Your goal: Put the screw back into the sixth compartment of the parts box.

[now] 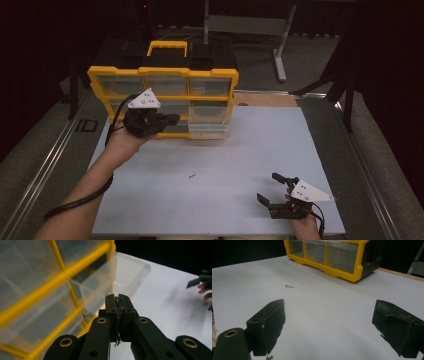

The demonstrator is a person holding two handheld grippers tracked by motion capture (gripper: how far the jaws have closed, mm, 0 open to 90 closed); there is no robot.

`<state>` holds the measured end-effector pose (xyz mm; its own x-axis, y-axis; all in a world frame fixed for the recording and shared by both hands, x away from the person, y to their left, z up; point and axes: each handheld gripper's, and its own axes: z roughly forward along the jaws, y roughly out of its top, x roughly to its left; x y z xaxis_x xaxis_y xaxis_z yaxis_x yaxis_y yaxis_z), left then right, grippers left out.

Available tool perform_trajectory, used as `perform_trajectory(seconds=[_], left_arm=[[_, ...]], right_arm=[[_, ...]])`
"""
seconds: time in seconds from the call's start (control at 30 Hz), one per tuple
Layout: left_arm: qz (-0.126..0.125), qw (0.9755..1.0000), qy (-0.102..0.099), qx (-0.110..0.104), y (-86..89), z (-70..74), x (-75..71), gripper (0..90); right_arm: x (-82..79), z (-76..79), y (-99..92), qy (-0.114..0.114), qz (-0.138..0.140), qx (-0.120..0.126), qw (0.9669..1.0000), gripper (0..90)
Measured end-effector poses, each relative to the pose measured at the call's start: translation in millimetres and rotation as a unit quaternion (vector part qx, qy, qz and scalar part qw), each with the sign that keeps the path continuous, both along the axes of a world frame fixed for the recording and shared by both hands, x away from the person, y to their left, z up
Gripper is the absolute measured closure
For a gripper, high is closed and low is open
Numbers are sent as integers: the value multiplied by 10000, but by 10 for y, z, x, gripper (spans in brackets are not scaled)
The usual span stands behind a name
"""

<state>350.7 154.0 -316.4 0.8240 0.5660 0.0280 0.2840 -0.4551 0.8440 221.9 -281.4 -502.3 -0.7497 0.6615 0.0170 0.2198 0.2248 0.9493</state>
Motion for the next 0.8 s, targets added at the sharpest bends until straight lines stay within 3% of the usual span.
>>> perform_trajectory(seconds=[0.3, 0.63, 0.8], left_arm=[[-105, 9998, -150, 65, -208, 233, 93, 887], [-330, 9993, -150, -46, -441, 270, 215, 886], [-372, 9993, -97, 26, -542, 231, 294, 886]], right_arm=[[0, 1, 4, -14, 12, 6, 10000, 113], [1, -1, 4, -8, 24, 5, 10000, 113], [0, -2, 3, -2, 27, -3, 10000, 113]])
